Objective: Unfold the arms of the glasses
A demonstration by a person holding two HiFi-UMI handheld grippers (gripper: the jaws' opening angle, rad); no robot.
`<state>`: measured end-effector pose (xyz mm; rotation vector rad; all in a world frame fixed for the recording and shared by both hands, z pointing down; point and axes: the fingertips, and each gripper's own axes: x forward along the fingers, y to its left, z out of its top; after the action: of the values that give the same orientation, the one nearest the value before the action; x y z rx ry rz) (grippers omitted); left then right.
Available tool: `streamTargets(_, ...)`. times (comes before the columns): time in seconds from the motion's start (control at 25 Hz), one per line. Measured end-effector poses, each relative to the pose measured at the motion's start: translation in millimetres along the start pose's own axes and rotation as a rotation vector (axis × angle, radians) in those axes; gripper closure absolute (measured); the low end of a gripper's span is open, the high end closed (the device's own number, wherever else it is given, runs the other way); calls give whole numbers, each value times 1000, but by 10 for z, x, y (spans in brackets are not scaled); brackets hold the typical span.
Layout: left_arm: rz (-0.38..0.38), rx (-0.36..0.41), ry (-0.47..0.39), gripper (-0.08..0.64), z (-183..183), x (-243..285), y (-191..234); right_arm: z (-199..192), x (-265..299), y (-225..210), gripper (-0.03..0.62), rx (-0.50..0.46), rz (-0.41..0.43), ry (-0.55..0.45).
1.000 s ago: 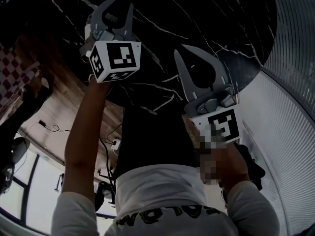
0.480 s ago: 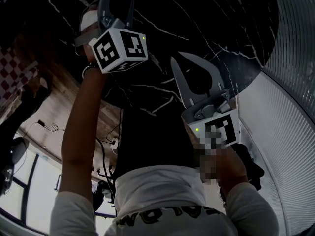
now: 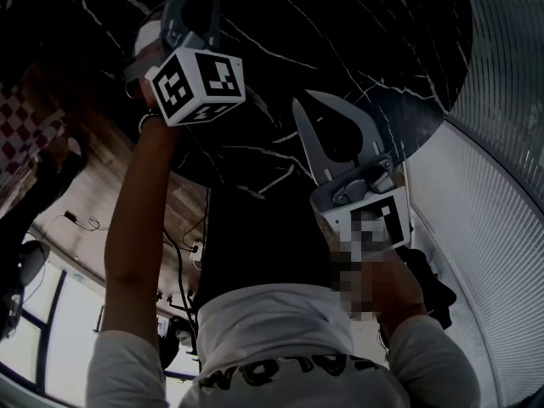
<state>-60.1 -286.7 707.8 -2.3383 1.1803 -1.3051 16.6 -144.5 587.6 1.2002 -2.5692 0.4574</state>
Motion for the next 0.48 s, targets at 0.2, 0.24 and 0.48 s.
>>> streamTargets(0.2,-43,-100,-18,555,188,-345,51,223,-145,34,591,-12,-10,-21)
streamTargets(0.24,-58,-120,-16,555,229,-453,42,288,-190,60,591,-11,-11,-24)
streamTargets(0.48,-81,-199,-67,557,668,-1282,149,847,-537,236,591,-57,-19,-96)
